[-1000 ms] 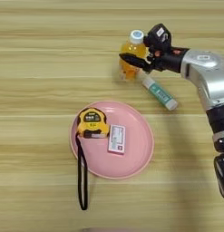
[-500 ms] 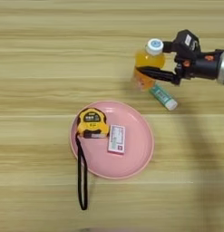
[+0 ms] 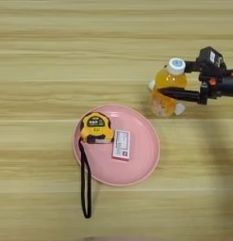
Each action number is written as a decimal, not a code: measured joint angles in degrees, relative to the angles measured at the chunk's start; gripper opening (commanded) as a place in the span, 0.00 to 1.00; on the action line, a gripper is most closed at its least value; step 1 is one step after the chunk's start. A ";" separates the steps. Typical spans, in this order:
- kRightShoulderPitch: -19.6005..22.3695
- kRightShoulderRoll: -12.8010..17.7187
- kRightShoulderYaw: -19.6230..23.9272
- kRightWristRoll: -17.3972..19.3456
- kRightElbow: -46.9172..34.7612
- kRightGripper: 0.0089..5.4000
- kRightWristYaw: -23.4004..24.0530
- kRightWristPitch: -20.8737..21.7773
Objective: Move the objects on the table
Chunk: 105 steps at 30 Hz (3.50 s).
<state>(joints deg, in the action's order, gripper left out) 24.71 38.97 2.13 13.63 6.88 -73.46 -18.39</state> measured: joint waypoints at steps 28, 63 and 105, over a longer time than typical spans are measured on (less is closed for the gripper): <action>-3.89 0.16 -2.22 -1.17 4.82 0.66 -2.01 5.46; 0.39 1.08 5.32 5.92 -6.55 0.99 0.10 6.09; -11.15 -6.52 -11.66 14.82 -38.42 0.99 33.05 -39.95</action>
<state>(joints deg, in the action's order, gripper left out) 13.56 32.45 -9.53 28.46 -31.54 -40.41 -58.34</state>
